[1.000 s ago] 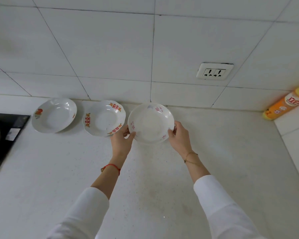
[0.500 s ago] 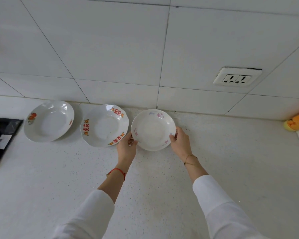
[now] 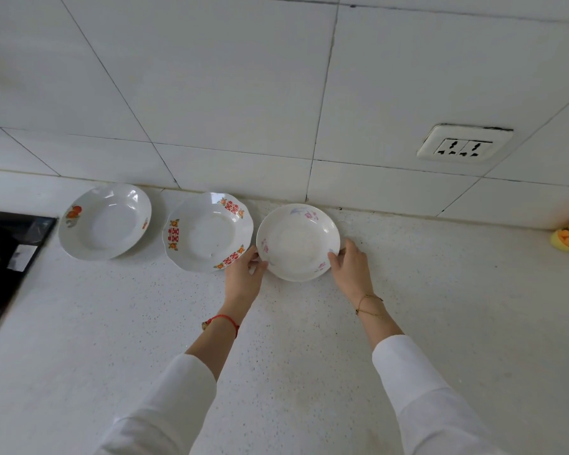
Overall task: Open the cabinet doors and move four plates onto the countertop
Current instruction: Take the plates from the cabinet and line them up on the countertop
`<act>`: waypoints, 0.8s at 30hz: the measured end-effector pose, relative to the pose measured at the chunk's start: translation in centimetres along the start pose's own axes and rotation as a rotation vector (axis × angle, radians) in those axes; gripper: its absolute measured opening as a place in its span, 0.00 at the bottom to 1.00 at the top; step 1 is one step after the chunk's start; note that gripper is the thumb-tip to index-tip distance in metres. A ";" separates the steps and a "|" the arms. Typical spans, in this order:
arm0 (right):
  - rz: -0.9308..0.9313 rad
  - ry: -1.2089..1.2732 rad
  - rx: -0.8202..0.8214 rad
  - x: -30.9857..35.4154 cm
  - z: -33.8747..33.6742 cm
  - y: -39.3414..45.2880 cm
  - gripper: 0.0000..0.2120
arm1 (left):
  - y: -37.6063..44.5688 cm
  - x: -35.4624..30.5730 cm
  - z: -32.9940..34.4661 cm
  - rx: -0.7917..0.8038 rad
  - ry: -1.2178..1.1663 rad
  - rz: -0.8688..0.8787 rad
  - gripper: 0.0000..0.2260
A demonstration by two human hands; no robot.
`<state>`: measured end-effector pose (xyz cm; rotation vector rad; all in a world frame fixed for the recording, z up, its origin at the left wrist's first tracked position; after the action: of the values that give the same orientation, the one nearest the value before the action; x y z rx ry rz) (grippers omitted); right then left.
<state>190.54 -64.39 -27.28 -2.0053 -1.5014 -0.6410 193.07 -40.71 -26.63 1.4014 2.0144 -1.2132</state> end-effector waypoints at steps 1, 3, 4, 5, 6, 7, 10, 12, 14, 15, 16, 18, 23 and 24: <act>-0.007 -0.046 -0.005 0.3 -0.3 -0.4 0.26 | -0.4 0.0 -0.6 0.001 0.032 0.006 0.15; -0.049 -0.111 -0.025 1.0 -1.0 -1.4 0.27 | -1.3 -0.1 -2.0 -0.007 0.101 0.016 0.17; -0.078 -0.126 -0.037 1.5 -1.4 -1.9 0.26 | -2.0 -0.1 -2.8 -0.019 0.124 0.033 0.18; -0.110 -0.128 -0.046 2.2 -1.7 -2.6 0.26 | -2.9 -0.3 -3.9 -0.040 0.140 0.061 0.18; -0.134 -0.122 -0.053 2.8 -2.0 -3.2 0.25 | -3.7 -0.4 -4.8 -0.063 0.158 0.091 0.18; -0.153 -0.114 -0.061 3.3 -2.3 -3.7 0.25 | -4.6 -0.5 -5.6 -0.084 0.176 0.114 0.18; -0.231 -0.086 -0.078 5.6 -3.1 -6.2 0.24 | -8.1 -0.1 -8.4 -0.127 0.216 0.138 0.18; -0.296 -0.066 -0.092 7.1 -3.5 -7.9 0.24 | -10.5 0.4 -10.1 -0.162 0.235 0.174 0.18; -0.359 -0.057 -0.093 8.7 -3.7 -9.8 0.23 | -13.1 0.9 -11.9 -0.206 0.248 0.206 0.17; -0.388 -0.053 -0.090 9.4 -3.8 -10.7 0.23 | -14.4 1.3 -12.7 -0.233 0.253 0.219 0.17; -0.414 -0.049 -0.084 10.0 -3.7 -11.6 0.22 | -15.7 1.8 -13.6 -0.262 0.257 0.231 0.17; -0.460 -0.038 -0.068 11.4 -3.6 -13.5 0.22 | -18.4 2.9 -15.3 -0.319 0.261 0.248 0.16; -0.582 -0.023 -0.020 14.8 -2.6 -18.4 0.20 | -24.7 6.4 -19.1 -0.453 0.222 0.243 0.16; -0.599 -0.023 -0.014 15.3 -2.4 -19.4 0.20 | -25.8 7.2 -19.7 -0.474 0.218 0.240 0.16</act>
<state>175.79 -50.89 -12.58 -1.5604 -2.1323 -0.8589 169.81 -23.51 -10.20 1.5147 2.0211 -0.4554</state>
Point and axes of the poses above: each hand's wrist, its own y-axis towards the middle knuckle, its own z-axis out of the palm, x = y × z, the point moved 6 cm from there along y, towards the middle knuckle, and after that the axes turned 11 degrees about -z, right-handed, at the moved point
